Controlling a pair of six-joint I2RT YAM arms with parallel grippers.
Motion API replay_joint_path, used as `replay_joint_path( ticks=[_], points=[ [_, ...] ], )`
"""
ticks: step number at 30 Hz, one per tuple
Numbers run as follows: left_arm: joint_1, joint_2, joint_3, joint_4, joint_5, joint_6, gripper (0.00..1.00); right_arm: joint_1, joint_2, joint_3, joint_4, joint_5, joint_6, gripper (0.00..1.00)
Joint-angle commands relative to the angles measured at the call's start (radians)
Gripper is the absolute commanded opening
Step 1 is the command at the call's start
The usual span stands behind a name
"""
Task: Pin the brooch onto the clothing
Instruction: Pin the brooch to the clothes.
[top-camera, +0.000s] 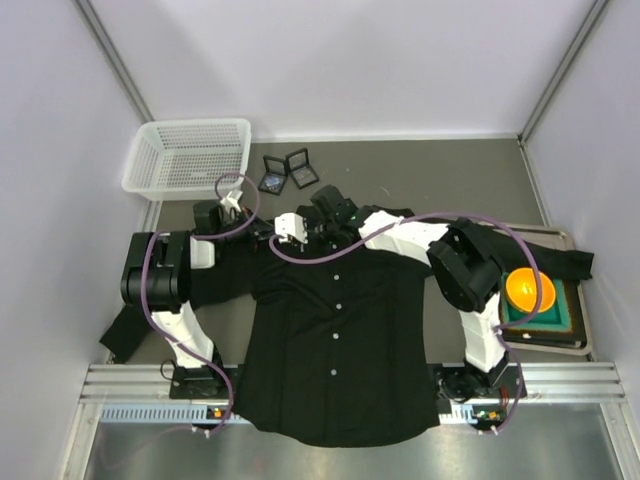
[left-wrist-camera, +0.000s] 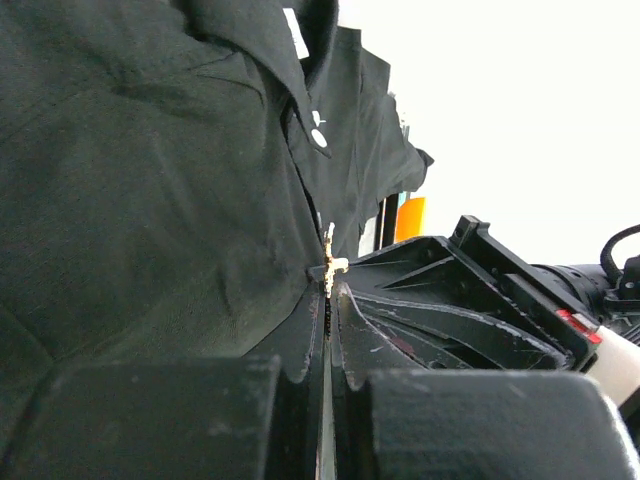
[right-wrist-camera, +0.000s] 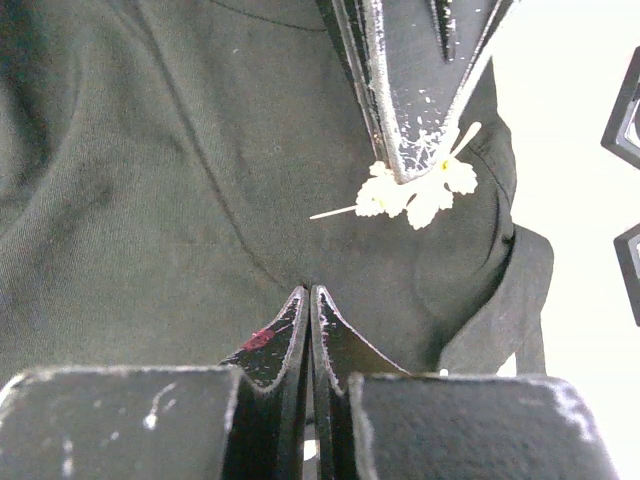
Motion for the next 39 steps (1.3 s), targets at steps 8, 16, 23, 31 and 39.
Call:
replay_joint_path(
  ticks=[8, 16, 23, 31, 39],
  points=[
    [-0.031, 0.04, 0.023, 0.158, 0.018, -0.081, 0.0, 0.026, -0.095, -0.079, 0.136, -0.002, -0.058, 0.0],
    [-0.072, 0.072, 0.04, 0.15, 0.009, -0.073, 0.0, 0.029, -0.114, -0.095, 0.152, -0.005, -0.056, 0.0],
    [-0.076, 0.087, 0.041, 0.156, 0.003, -0.075, 0.0, 0.033, -0.124, -0.109, 0.153, -0.006, -0.065, 0.0],
    [-0.076, 0.089, 0.043, 0.167, -0.007, -0.082, 0.0, 0.039, -0.139, -0.138, 0.161, -0.008, -0.095, 0.0],
    [-0.076, 0.089, 0.04, 0.146, -0.005, -0.066, 0.0, 0.04, -0.139, -0.141, 0.164, -0.008, -0.096, 0.0]
  ],
)
